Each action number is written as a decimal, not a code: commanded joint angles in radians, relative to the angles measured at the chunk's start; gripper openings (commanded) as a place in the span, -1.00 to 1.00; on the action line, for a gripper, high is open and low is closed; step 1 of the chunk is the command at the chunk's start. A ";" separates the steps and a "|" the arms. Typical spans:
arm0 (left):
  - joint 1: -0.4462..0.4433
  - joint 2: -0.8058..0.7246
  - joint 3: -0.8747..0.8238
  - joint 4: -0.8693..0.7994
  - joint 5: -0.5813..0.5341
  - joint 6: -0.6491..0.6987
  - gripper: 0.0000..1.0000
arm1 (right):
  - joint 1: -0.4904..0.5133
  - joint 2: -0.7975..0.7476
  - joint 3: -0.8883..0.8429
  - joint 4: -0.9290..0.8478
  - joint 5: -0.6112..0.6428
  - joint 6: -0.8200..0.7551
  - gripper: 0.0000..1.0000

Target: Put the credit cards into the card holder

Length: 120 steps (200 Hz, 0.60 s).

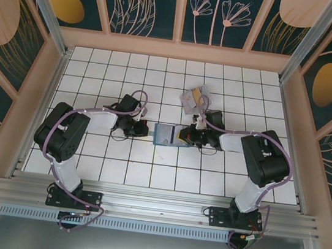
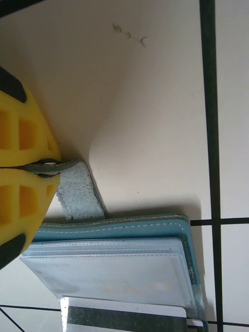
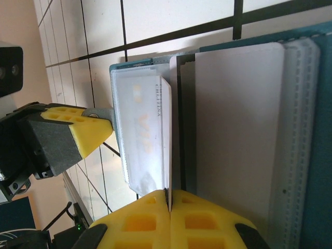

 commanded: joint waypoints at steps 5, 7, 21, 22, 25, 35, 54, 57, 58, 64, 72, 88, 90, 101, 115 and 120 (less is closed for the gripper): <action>-0.015 -0.007 -0.020 0.012 0.016 -0.010 -0.98 | 0.010 0.029 0.010 0.003 -0.007 -0.023 -1.00; -0.016 -0.007 -0.020 0.012 0.016 -0.010 -0.98 | 0.011 0.030 0.010 0.002 -0.009 -0.024 -1.00; -0.018 -0.005 -0.020 0.012 0.015 -0.011 -0.98 | 0.015 0.032 0.010 -0.004 -0.020 -0.022 -1.00; -0.018 -0.005 -0.020 0.012 0.015 -0.011 -0.98 | 0.016 0.032 0.010 -0.006 -0.020 -0.022 -1.00; -0.018 -0.005 -0.020 0.012 0.016 -0.011 -0.98 | 0.016 0.032 0.010 -0.007 -0.020 -0.024 -1.00; -0.019 -0.006 -0.020 0.014 0.016 -0.011 -0.98 | 0.015 0.033 0.009 -0.013 -0.020 -0.024 -1.00; -0.021 -0.004 -0.020 0.016 0.016 -0.013 -0.98 | 0.016 0.045 0.020 -0.040 -0.015 -0.027 -1.00; -0.021 -0.003 -0.021 0.017 0.016 -0.013 -0.98 | 0.015 0.048 0.022 -0.043 -0.016 -0.025 -1.00; -0.021 -0.004 -0.021 0.017 0.016 -0.014 -0.98 | 0.015 0.050 0.022 -0.044 -0.016 -0.025 -1.00; -0.022 -0.004 -0.021 0.019 0.017 -0.015 -0.98 | 0.016 0.053 0.024 -0.041 -0.019 -0.021 -1.00; -0.023 -0.005 -0.022 0.019 0.017 -0.015 -0.98 | 0.016 0.058 0.021 -0.030 -0.017 -0.009 -1.00; -0.025 -0.008 -0.022 0.021 0.018 -0.017 -0.98 | 0.016 0.061 0.018 -0.022 -0.003 0.003 -1.00; -0.026 -0.008 -0.021 0.021 0.018 -0.017 -0.98 | 0.016 0.059 0.017 -0.022 0.003 0.005 -1.00; -0.026 -0.008 -0.022 0.022 0.017 -0.017 -0.98 | 0.014 0.055 0.017 -0.020 0.017 0.010 -1.00; -0.027 -0.008 -0.022 0.021 0.017 -0.016 -0.98 | 0.010 0.067 0.032 -0.039 0.013 0.007 -1.00; -0.027 -0.007 -0.022 0.023 0.017 -0.018 -0.98 | 0.012 0.073 0.036 -0.043 0.007 0.006 -1.00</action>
